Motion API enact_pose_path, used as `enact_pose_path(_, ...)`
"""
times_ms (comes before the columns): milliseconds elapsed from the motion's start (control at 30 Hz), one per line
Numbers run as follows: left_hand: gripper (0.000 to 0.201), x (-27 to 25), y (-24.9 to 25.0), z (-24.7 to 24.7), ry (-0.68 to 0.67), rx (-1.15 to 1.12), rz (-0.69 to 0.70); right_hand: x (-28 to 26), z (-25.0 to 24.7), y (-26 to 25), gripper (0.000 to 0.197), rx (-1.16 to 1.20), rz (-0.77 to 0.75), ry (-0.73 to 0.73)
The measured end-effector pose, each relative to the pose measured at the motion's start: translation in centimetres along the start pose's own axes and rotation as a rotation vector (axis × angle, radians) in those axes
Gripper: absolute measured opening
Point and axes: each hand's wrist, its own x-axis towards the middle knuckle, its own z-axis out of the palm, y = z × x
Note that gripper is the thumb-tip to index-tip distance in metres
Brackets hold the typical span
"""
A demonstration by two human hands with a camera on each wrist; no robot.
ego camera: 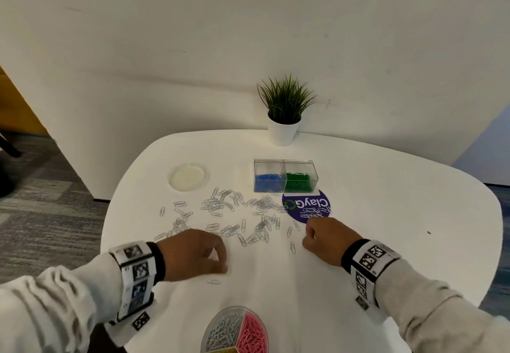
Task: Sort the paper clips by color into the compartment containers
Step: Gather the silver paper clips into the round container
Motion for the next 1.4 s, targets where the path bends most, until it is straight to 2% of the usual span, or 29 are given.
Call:
enact_pose_path(67, 0.034, -0.5, 0.8, 1.0, -0.033, 0.332, 0.079, 0.1, 0.1, -0.6, 0.017, 0.16, 0.07, 0.06)
enact_pose_path(100, 0.036, -0.6, 0.9, 1.5, -0.032, 0.427, 0.103, 0.1, 0.3, -1.1, 0.019, 0.18, 0.084, 0.074)
enact_pose_path(233, 0.033, -0.8, 0.7, 2.9, -0.03, 0.672, 0.215, -0.1, 1.8, -3.0, 0.022, 0.029, 0.064, 0.06)
enact_pose_path(300, 0.034, -1.2, 0.8, 3.3, -0.034, 0.715, 0.213, -0.5, 2.4, -3.8, 0.022, -0.056, 0.038, 0.056)
enact_pose_path(367, 0.033, -1.9, 0.9, 3.0, 0.023, 0.638, 0.185, -1.1, 2.8, -4.4, 0.018, -0.137, -0.004, 0.061)
enact_pose_path(467, 0.019, -3.7, 1.7, 1.2, 0.214, 0.298, 0.201, -1.6, 3.3, -4.7, 0.021, -0.226, -0.047, 0.071)
enact_pose_path(533, 0.012, -5.1, 2.8, 0.2, 0.25, 0.158, 0.238, -1.5, 3.4, -4.7, 0.021, -0.246, -0.047, 0.067)
enact_pose_path(667, 0.01, -7.9, 5.3, 1.3, 0.101, 0.119, 0.336, -1.1, 2.7, -4.9, 0.011, -0.207, -0.013, 0.021)
enact_pose_path(767, 0.018, -8.3, 6.2, 2.7, 0.046, 0.173, 0.343, -1.7, 1.7, -5.6, 0.01, -0.176, -0.03, -0.019)
enact_pose_path(867, 0.03, -8.5, 6.1, 3.2, 0.025, 0.174, 0.297, -4.5, 1.0, -8.2, 0.009, -0.051, -0.184, -0.009)
enact_pose_path(933, 0.024, -8.6, 5.7, 2.9, 0.05, 0.121, 0.261, -7.3, 0.6, -10.5, 0.008, -0.007, -0.35, -0.039)
enact_pose_path(1033, 0.013, -8.7, 4.8, 1.7, 0.068, 0.064, 0.159, -10.4, 0.9, -13.3, 0.016, -0.082, -0.573, -0.099)
enact_pose_path(1100, 0.012, -8.9, 4.1, 0.9, 0.07, 0.03, 0.096, -10.8, 1.7, -14.4, 0.02, -0.195, -0.665, -0.126)
enact_pose_path(1200, 0.015, -9.4, 3.6, 0.3, 0.04, -0.066, 0.015, -10.4, 2.9, -15.0, 0.026, -0.25, -0.705, -0.168)
enact_pose_path(1400, 0.031, -10.0, 3.4, -0.2, -0.035, -0.2, -0.063, -10.2, 2.4, -14.3, 0.032, -0.069, -0.747, -0.201)
